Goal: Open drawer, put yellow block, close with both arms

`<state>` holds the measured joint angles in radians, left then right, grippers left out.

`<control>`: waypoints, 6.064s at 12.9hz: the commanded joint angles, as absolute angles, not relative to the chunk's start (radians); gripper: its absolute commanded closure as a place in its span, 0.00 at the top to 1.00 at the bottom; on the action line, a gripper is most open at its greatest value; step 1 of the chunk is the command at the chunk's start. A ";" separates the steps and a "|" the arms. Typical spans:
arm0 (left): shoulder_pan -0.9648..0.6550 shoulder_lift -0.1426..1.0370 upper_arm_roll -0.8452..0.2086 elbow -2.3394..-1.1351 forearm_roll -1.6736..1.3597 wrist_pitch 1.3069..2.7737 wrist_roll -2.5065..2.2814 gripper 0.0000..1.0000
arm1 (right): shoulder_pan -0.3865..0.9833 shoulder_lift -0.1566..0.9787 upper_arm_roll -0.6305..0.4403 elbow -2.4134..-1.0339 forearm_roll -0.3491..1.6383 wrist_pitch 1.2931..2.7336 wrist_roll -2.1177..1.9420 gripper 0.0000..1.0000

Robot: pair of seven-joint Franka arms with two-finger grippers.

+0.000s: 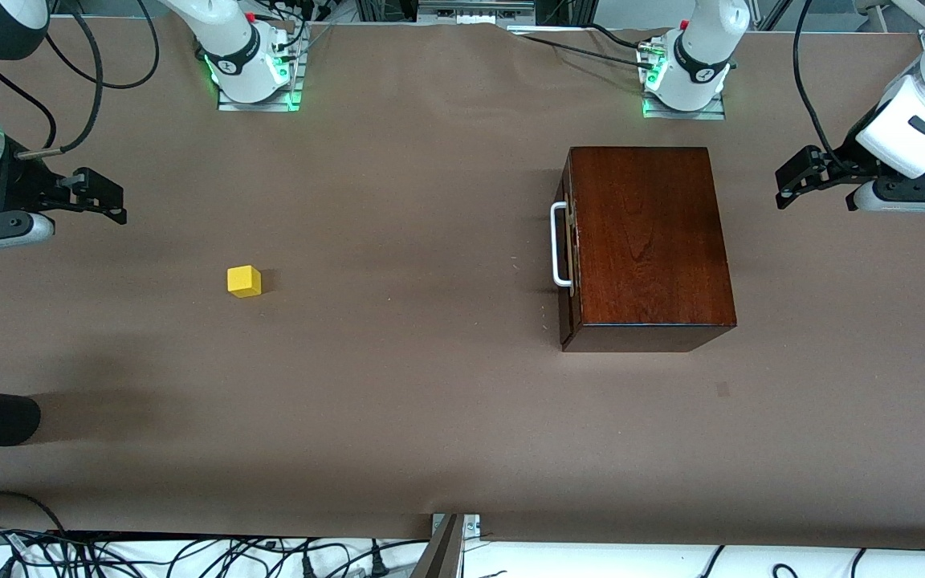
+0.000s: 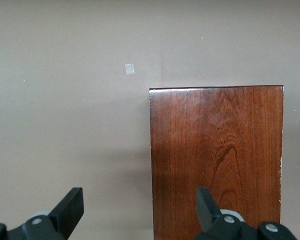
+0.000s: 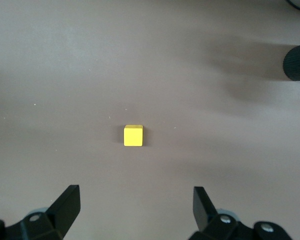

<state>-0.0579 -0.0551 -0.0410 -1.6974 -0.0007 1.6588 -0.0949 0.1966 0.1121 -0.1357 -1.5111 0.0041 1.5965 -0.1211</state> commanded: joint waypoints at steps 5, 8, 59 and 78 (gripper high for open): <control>-0.058 -0.075 -0.040 -1.712 -0.017 1.654 -0.089 1.00 | 0.189 0.118 -0.137 -1.494 0.023 1.588 -0.127 1.00; -0.058 -0.077 -0.040 -1.712 -0.017 1.652 -0.089 1.00 | 0.189 0.118 -0.137 -1.494 0.023 1.588 -0.127 1.00; -0.520 0.500 -0.209 -1.595 0.227 1.874 -0.752 1.00 | 0.198 0.133 -0.126 -1.493 0.023 1.664 -0.129 1.00; -0.535 0.543 -0.209 -1.690 0.265 2.060 -0.839 1.00 | 0.189 0.196 -0.126 -1.494 0.025 1.687 -0.127 1.00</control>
<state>-0.5198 0.5343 -0.2097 -1.6765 0.2441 2.0274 -0.7953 0.1979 0.1832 -0.1280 -1.5110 0.0063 1.6854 -0.1211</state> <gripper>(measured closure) 0.000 0.000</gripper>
